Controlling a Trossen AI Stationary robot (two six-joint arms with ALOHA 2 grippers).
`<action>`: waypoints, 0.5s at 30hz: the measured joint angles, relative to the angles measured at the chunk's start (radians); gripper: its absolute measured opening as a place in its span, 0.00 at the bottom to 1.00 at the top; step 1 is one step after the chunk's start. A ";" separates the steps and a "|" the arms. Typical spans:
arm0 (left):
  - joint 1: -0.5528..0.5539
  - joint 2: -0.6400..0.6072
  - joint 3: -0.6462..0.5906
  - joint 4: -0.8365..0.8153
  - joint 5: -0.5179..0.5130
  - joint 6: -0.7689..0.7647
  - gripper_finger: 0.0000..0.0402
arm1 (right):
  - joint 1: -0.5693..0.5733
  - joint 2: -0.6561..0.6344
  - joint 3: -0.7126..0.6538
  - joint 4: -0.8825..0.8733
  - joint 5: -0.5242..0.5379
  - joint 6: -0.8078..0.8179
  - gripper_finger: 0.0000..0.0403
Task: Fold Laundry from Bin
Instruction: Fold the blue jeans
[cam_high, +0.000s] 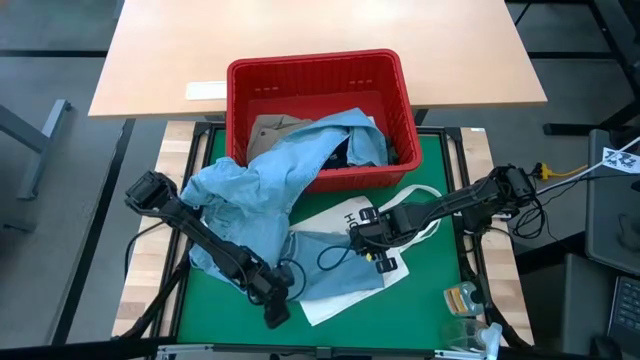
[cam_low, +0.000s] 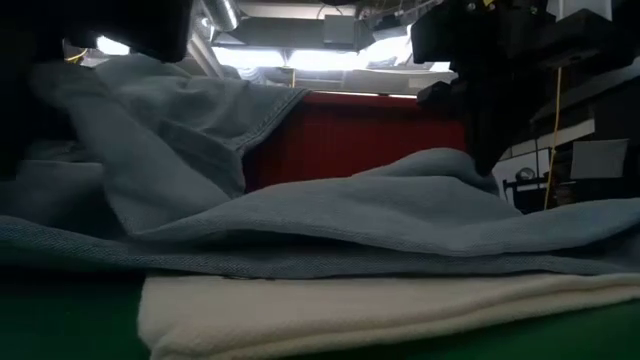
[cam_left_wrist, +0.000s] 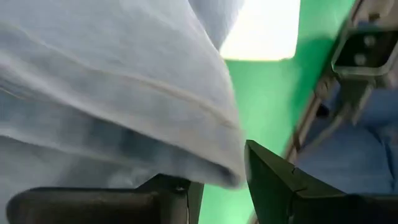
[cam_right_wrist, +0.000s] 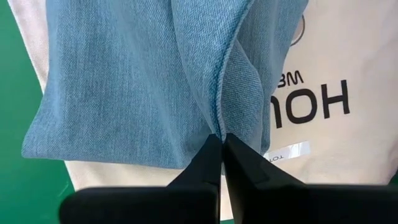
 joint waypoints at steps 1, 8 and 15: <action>-0.005 0.000 0.000 0.000 0.030 0.000 0.26 | 0.000 0.000 0.000 0.000 0.000 0.000 0.02; -0.054 -0.004 0.000 0.001 0.133 -0.001 0.25 | 0.000 0.000 0.000 0.002 0.000 0.000 0.02; -0.074 -0.014 -0.001 0.179 0.057 -0.014 0.25 | 0.000 0.000 0.000 0.003 0.000 0.000 0.02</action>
